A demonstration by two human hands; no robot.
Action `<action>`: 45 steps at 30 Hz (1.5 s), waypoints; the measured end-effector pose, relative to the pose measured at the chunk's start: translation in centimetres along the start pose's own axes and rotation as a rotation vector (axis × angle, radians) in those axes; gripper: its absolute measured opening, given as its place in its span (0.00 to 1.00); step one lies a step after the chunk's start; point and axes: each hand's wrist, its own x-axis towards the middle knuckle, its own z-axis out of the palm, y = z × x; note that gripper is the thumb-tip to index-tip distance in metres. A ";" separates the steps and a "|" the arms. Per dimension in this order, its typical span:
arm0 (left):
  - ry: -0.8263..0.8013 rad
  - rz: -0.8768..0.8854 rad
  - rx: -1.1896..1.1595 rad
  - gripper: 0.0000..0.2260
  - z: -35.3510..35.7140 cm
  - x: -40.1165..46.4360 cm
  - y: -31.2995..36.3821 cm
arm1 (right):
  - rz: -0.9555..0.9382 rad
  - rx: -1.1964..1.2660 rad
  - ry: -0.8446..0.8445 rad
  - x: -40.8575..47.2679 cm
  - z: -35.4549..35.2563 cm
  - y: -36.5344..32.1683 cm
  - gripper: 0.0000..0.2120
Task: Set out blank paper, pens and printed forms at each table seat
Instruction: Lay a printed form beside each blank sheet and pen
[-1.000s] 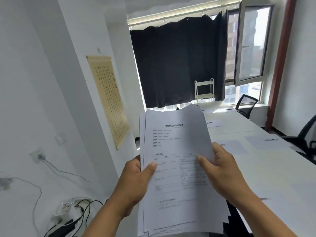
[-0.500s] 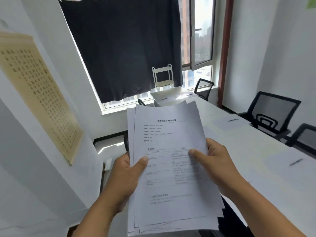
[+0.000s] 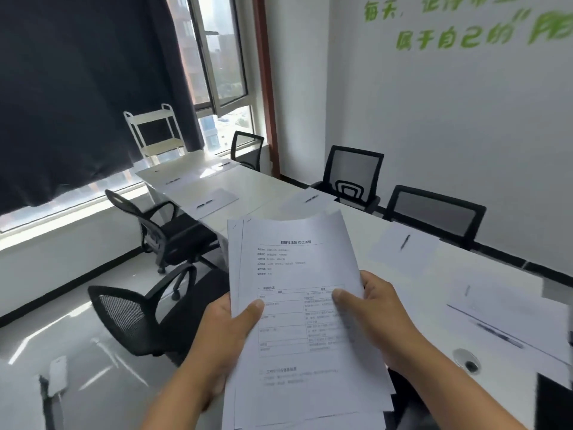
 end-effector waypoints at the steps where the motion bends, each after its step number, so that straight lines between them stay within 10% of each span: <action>1: -0.032 -0.008 0.011 0.08 0.8 1.3 0.0 | 0.005 0.003 0.031 0.5 -0.7 0.3 0.06; 15: -0.154 -0.157 0.173 0.07 6.2 15.5 -3.4 | 0.223 0.032 0.107 9.8 -3.7 7.4 0.13; 33: -0.632 -0.365 0.217 0.13 18.0 34.2 -9.8 | 0.450 0.088 0.776 17.8 -9.3 16.8 0.11; 45: -0.706 -0.407 0.273 0.13 21.4 38.4 -13.0 | 0.480 0.125 0.873 18.9 -10.8 21.9 0.08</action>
